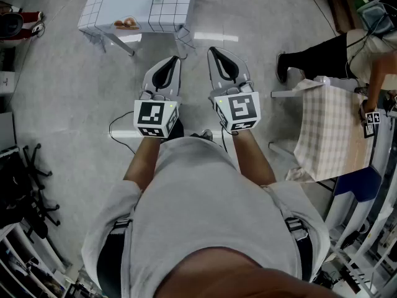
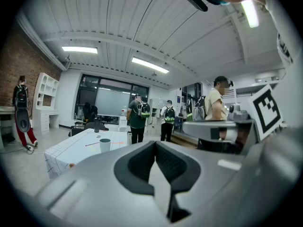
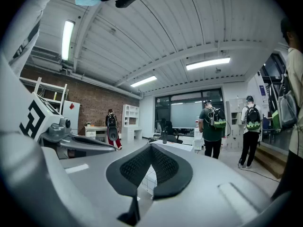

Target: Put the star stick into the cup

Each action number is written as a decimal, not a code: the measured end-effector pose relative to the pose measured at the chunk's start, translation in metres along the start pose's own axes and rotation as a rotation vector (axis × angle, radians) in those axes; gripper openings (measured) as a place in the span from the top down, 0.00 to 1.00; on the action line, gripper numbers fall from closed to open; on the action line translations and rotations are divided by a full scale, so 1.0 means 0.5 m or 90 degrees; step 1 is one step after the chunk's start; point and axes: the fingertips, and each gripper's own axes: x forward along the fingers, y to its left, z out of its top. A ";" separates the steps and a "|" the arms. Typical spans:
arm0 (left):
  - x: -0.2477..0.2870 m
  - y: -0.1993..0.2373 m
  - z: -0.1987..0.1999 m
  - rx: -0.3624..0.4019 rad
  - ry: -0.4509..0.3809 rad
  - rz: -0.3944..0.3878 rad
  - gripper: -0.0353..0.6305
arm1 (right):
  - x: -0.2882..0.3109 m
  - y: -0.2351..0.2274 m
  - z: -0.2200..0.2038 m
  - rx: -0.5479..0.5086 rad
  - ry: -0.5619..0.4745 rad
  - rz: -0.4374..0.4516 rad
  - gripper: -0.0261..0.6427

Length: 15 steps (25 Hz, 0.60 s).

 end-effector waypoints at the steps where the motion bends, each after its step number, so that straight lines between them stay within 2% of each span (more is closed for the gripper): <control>1: 0.010 0.019 0.002 0.000 0.003 -0.003 0.94 | 0.020 0.003 -0.001 0.003 0.003 0.000 0.96; 6: 0.065 0.118 0.009 0.012 0.020 -0.020 0.94 | 0.136 0.010 -0.010 0.016 0.024 -0.006 0.96; 12: 0.114 0.241 0.024 0.055 0.051 -0.078 0.94 | 0.259 0.023 -0.011 0.047 0.029 -0.044 0.96; 15: 0.135 0.306 0.047 0.060 0.060 -0.098 0.94 | 0.312 0.026 -0.016 0.045 0.048 -0.060 0.96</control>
